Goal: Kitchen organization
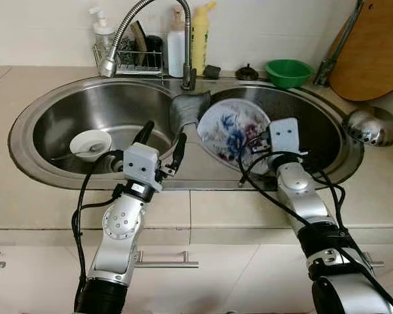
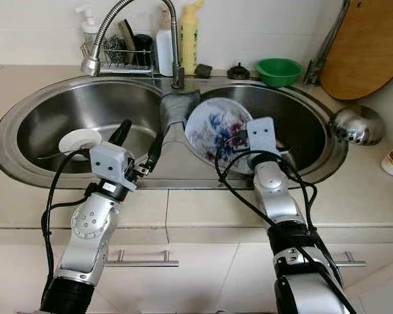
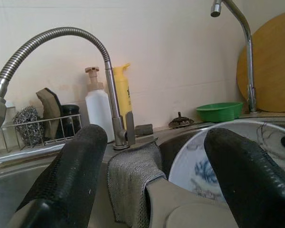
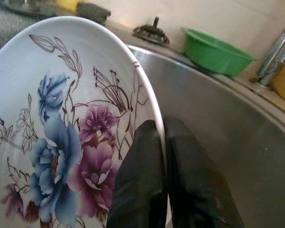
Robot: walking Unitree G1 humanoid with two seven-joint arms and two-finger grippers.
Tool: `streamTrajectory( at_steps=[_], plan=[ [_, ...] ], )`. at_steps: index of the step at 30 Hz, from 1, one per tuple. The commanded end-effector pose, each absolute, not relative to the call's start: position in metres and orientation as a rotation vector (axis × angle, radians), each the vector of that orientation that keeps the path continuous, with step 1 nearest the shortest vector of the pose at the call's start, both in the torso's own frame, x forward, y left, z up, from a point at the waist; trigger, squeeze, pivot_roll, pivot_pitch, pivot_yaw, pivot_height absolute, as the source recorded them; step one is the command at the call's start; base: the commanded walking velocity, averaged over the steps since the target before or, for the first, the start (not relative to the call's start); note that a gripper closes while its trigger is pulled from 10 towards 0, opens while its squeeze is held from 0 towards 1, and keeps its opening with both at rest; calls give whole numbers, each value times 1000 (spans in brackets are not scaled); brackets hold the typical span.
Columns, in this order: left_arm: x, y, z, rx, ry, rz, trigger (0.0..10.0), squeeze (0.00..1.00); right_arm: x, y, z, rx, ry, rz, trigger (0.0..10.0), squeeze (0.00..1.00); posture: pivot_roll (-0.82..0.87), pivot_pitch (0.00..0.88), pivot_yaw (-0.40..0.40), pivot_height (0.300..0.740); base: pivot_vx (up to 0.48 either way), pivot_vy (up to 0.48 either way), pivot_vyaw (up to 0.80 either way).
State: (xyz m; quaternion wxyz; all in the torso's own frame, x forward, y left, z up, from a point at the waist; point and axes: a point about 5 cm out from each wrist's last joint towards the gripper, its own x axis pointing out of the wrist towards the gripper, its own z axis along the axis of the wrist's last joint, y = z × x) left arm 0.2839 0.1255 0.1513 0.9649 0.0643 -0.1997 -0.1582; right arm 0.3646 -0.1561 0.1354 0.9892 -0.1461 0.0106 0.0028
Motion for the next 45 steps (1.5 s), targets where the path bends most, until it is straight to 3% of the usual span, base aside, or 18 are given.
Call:
streamTrajectory(
  at_steps=[1,4,5,31,33,45],
  plan=[
    [284,124,145,124,-369,-327,10000,0,365,-150,133,-316,51,49,10000,0,15,0,-67,740,0,0,0],
    [284,124,144,124,-367,-329,10000,0,364,-149,128,-305,72,60,10000,0,15,0,-67,740,0,0,0],
    [284,124,144,125,-365,-329,10000,0,364,-149,128,-302,75,65,10000,1000,15,0,-67,740,0,0,0],
    [285,123,140,132,-337,-333,10000,0,362,-150,125,-157,120,94,10000,1000,12,0,-64,740,0,0,0],
    [286,123,140,129,-333,-326,10000,0,363,-150,143,-131,-10,56,10000,0,15,0,-64,740,0,0,0],
    [285,124,153,134,-370,-329,10000,0,356,-147,182,-40,-287,63,10000,0,26,0,-64,740,0,58,0]
  ],
)
